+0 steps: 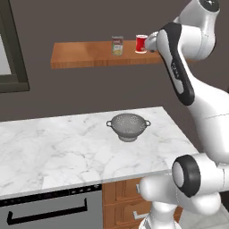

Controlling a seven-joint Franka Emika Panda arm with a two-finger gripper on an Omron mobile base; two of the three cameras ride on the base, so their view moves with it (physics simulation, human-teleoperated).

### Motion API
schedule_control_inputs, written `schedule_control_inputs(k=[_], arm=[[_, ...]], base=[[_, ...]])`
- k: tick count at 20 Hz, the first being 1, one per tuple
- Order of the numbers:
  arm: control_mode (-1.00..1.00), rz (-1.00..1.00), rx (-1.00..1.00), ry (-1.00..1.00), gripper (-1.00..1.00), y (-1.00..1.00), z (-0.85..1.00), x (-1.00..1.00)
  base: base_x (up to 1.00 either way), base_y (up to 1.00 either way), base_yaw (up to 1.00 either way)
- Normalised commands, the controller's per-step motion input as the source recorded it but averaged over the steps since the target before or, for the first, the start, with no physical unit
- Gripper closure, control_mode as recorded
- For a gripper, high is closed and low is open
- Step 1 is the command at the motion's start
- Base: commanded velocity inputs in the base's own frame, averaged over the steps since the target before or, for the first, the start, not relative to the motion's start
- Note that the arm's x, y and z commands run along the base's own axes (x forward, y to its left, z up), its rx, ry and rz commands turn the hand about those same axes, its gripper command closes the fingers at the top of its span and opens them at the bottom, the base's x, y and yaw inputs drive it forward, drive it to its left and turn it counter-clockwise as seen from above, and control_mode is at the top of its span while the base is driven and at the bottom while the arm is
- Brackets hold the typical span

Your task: Restock the canned food cabinet by taking the new fresh canned food from the counter and placing it in the cabinet. Then, take the old canned food from the cabinet and place it on the counter.

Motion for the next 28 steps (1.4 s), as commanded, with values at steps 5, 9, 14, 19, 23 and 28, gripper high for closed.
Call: schedule_control_inputs(k=[5, 9, 14, 19, 23, 28], arm=[[-1.00, 0.00, 0.00, 0.00, -1.00, -0.01, -0.17, 0.72], [-1.00, 0.00, 0.00, 0.00, -1.00, 0.00, -0.01, 0.58], [-1.00, 0.00, 0.00, 0.00, -1.00, 0.00, 0.00, 0.52], [-1.00, 0.00, 0.00, 0.00, -1.00, 0.00, 0.00, 0.33], [-1.00, 0.00, 0.00, 0.00, -1.00, 0.00, 0.00, 0.29], [-1.00, 0.00, 0.00, 0.00, -1.00, 0.00, 0.00, 0.34]], base=[[0.00, 0.00, 0.00], [0.00, 0.00, 0.00], [0.00, 0.00, 0.00], [0.00, 0.00, 0.00], [0.00, 0.00, 0.00], [0.00, 0.00, 0.00]])
